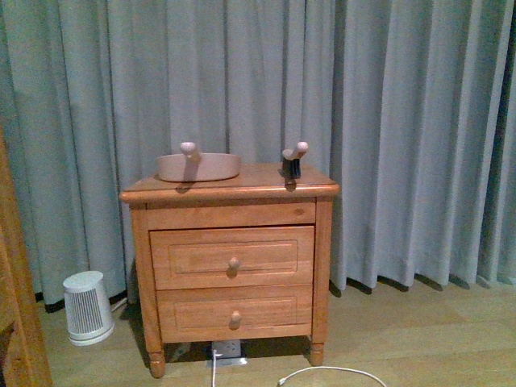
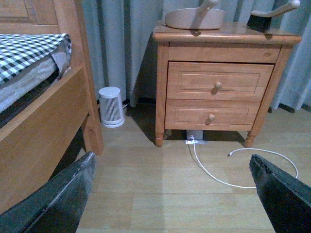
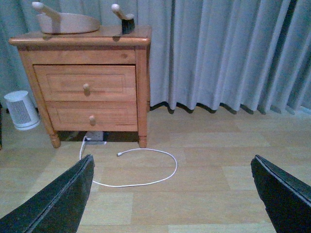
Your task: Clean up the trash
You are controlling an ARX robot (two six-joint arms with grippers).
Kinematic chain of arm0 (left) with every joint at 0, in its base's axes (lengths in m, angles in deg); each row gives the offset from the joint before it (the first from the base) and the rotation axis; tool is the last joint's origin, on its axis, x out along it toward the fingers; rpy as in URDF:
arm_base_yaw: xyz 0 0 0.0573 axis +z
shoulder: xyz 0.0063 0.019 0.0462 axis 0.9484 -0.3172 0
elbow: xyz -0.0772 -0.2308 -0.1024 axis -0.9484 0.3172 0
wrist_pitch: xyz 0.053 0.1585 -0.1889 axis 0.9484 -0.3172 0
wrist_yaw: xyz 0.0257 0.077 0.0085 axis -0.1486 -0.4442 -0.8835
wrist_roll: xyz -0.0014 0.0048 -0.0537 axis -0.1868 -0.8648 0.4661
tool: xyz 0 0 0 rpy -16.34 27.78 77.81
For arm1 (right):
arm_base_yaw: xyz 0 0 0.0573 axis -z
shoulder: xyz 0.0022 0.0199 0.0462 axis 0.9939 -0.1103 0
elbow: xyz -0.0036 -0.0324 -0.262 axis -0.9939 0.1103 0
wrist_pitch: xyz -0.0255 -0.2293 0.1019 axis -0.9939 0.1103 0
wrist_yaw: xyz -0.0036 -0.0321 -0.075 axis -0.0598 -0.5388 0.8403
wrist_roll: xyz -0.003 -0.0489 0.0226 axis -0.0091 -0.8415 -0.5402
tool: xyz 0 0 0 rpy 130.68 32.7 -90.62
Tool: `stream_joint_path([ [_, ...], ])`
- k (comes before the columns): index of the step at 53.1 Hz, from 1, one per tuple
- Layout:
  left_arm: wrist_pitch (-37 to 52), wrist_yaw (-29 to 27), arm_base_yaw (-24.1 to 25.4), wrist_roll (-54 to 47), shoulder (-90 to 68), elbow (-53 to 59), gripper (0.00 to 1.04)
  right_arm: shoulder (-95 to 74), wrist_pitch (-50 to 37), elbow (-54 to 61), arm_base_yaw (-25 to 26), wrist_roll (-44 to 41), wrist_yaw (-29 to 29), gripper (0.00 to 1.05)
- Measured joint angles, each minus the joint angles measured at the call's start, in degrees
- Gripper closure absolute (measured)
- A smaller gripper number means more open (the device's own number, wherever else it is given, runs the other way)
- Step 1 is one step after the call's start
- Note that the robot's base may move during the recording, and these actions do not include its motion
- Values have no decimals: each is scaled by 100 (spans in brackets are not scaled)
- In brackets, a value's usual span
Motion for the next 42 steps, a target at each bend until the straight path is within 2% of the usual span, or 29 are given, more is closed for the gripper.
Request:
stream_joint_path([
  [42, 0, 2, 0, 0, 0, 0, 8, 0, 0, 0, 0, -2, 0, 7],
])
